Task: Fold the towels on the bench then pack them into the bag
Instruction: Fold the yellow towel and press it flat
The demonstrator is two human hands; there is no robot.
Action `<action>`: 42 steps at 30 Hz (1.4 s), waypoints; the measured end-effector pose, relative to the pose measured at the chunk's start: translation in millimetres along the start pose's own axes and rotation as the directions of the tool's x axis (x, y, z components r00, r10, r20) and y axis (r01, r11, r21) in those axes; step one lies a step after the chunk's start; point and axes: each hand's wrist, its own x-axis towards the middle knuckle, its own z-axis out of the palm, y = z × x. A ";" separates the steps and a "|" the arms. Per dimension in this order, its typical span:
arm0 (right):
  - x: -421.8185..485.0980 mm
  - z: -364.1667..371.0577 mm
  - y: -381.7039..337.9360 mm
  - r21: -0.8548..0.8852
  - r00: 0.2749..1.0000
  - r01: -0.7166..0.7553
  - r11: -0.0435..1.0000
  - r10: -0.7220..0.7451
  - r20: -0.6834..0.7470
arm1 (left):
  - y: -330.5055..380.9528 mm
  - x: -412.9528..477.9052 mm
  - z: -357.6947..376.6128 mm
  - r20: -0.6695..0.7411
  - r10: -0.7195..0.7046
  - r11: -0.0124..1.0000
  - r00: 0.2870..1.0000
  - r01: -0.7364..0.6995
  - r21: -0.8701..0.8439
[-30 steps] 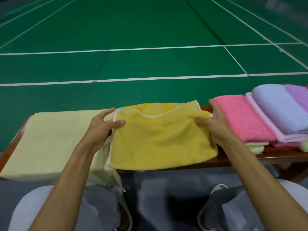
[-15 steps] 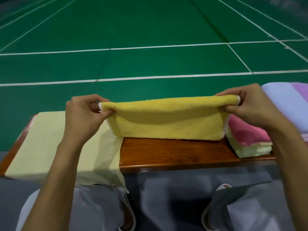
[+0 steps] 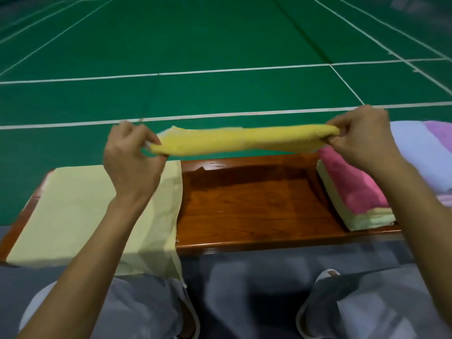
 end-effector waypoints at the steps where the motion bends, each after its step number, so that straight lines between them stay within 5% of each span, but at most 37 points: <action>1: -10.8 2.2 5.3 -0.059 0.999 -0.002 0.998 0.004 0.039 | -0.9 -17.6 -1.9 0.090 0.009 1.000 0.996 -0.011 0.020; 3: -37.1 10.1 18.5 -0.301 0.987 0.058 0.952 -0.011 0.158 | -5.7 -52.8 -8.0 0.397 0.040 0.987 0.917 -0.098 0.126; 5: -58.9 15.6 30.1 -0.475 0.952 0.185 0.860 -0.037 0.304 | -8.0 -73.0 -15.8 0.742 -0.004 0.949 0.670 -0.233 0.215; 7: -67.2 15.6 25.8 -0.447 0.927 0.246 0.860 -0.075 0.366 | -6.9 -74.4 -21.4 0.889 -0.094 0.949 0.449 -0.229 0.216; 8: -67.7 17.0 17.8 -0.403 0.927 0.251 0.880 -0.098 0.362 | -1.4 -71.3 -21.8 0.886 -0.087 0.963 0.456 -0.187 0.191; 11: -67.6 43.7 -16.2 -0.150 0.942 0.237 0.960 -0.189 0.278 | 29.3 -65.1 -0.5 0.711 -0.032 0.998 0.703 -0.011 0.056; 13: -72.1 81.4 -39.9 -0.006 0.932 0.224 0.975 -0.212 0.295 | 48.0 -69.4 30.1 0.635 0.039 0.998 0.772 -0.002 -0.059; 16: -81.7 142.2 -57.7 -0.020 0.884 0.259 0.966 -0.229 0.407 | 62.7 -89.3 77.2 0.709 0.128 0.991 0.693 -0.111 -0.070; 20: -94.2 175.1 -53.7 -0.095 0.860 0.323 0.942 -0.250 0.445 | 55.5 -116.2 102.7 0.799 0.046 0.982 0.600 -0.173 0.073; 24: -93.8 174.5 -37.1 -0.121 0.868 0.318 0.941 -0.237 0.436 | 36.2 -120.6 101.8 0.778 -0.011 0.975 0.629 -0.167 0.149; 30: -72.7 154.7 23.0 -0.239 0.932 0.097 0.966 -0.003 0.363 | -1.7 -114.8 86.7 0.733 -0.083 0.969 0.675 -0.118 0.219; 42: -70.0 150.9 28.9 -0.091 0.953 -0.080 0.993 0.103 0.286 | 1.1 -112.9 82.6 0.723 -0.121 0.976 0.680 -0.052 0.212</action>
